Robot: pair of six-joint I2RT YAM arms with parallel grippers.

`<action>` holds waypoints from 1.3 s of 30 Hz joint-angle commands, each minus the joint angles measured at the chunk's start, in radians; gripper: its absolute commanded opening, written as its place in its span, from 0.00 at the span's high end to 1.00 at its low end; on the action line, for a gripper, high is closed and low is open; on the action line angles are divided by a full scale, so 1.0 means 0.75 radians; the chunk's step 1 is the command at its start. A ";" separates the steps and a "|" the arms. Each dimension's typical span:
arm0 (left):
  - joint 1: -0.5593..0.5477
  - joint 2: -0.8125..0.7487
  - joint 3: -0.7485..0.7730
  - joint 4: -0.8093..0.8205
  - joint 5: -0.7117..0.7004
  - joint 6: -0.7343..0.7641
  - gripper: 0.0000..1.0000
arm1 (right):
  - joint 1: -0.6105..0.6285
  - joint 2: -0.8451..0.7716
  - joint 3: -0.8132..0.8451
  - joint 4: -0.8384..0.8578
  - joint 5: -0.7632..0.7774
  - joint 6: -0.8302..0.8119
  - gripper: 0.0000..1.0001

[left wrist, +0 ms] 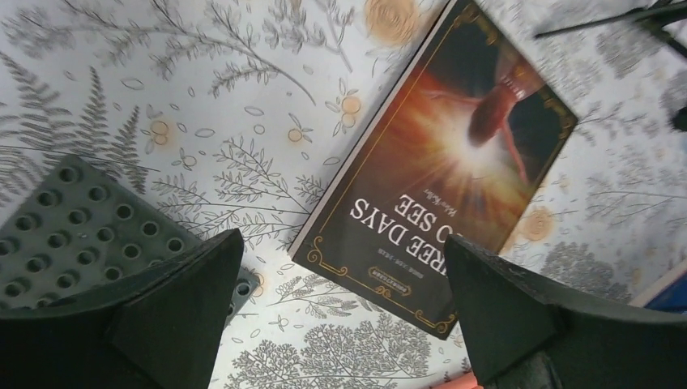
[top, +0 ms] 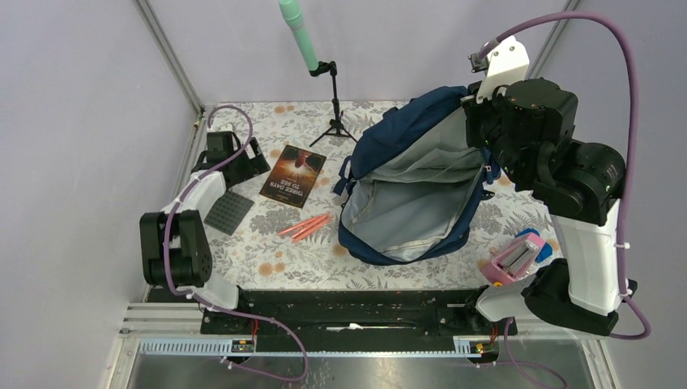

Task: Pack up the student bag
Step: Pick up the book from the center of the board.

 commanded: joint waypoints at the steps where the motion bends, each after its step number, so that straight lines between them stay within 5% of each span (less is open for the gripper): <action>1: 0.014 0.122 0.110 0.026 0.126 0.027 0.01 | -0.001 -0.031 0.039 0.179 -0.022 0.055 1.00; 39: -0.168 0.409 0.271 -0.273 0.021 0.030 0.06 | -0.001 -0.071 -0.004 0.176 -0.094 0.090 1.00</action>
